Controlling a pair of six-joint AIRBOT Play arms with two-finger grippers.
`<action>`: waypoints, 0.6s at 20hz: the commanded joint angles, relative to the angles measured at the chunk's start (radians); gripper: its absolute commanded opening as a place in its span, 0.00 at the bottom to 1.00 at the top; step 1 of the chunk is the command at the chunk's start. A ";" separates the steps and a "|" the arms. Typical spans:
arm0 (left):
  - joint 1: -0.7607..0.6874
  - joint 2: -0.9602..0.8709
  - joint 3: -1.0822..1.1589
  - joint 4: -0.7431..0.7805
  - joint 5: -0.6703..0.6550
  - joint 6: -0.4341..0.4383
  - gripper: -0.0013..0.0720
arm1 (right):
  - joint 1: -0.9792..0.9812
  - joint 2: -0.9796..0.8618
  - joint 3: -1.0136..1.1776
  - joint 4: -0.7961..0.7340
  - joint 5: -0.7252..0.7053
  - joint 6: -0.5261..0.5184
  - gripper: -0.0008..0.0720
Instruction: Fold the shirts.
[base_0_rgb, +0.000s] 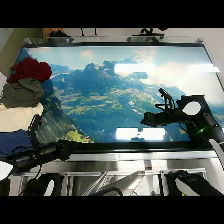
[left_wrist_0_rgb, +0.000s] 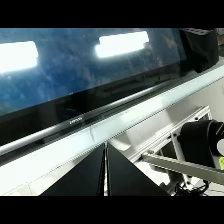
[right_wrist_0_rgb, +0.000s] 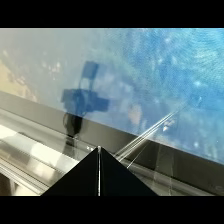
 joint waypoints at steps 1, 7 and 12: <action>0.003 0.016 0.000 0.001 -0.016 -0.002 0.03 | 0.001 -0.001 0.000 0.000 0.000 0.000 0.04; 0.003 0.003 0.035 0.072 0.000 -0.003 0.03 | 0.001 -0.003 0.000 0.000 0.000 0.000 0.04; 0.003 -0.249 0.387 0.558 0.030 -0.088 0.03 | 0.001 -0.003 0.000 0.000 0.000 0.000 0.04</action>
